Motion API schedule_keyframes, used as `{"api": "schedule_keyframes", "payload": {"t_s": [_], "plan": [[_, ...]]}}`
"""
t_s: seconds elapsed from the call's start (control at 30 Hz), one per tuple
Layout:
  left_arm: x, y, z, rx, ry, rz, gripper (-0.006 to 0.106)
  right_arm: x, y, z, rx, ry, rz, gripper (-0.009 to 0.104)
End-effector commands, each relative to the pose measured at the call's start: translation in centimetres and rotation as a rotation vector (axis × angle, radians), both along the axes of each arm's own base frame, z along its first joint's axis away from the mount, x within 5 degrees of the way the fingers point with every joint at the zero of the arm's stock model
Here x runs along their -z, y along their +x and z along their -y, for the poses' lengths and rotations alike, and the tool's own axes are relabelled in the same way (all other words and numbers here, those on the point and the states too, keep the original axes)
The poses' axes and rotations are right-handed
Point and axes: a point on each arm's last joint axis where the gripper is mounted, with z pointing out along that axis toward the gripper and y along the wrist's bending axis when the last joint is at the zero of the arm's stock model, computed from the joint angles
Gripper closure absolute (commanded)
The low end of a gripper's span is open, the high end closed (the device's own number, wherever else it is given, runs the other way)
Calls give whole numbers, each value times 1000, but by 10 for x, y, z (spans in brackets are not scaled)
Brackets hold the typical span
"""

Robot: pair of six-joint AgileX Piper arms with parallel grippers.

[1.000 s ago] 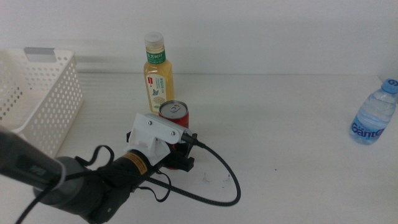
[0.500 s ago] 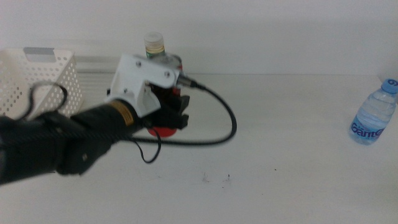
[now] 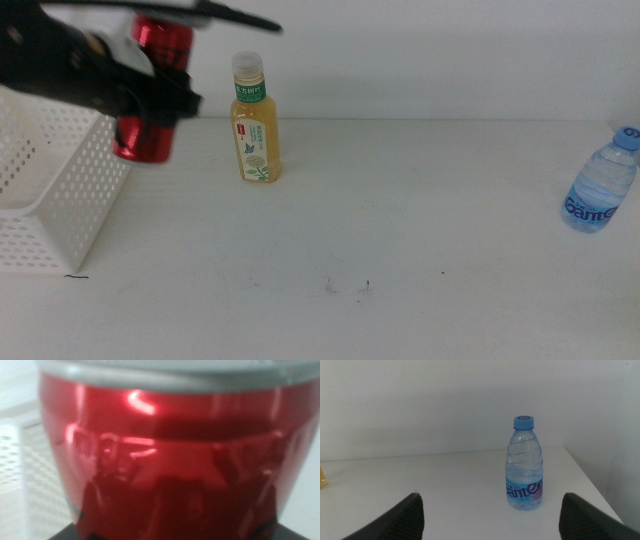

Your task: Use arms to grab the bottles and put them into the dustbin to the left of the table.

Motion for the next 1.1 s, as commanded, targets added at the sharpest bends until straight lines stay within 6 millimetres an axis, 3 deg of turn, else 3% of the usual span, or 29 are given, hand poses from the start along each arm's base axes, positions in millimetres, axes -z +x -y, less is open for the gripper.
{"api": "schedule_keyframes", "payload": {"t_s": [0.0, 0.23, 0.57, 0.83, 1.07], "plan": [[-27, 0, -14, -1, -7, 44, 72, 0, 0, 1, 8, -4, 13, 2], [-49, 5, -64, -103, 51, -14, 72, 0, 0, 1, 8, -4, 13, 2], [-54, 35, -126, -210, 86, -173, 72, 0, 0, 1, 8, -4, 13, 2], [-26, 58, -168, -287, 108, -289, 72, 0, 0, 1, 8, -4, 13, 2], [8, 73, -193, -321, 118, -360, 72, 0, 0, 1, 8, -4, 13, 2]]}}
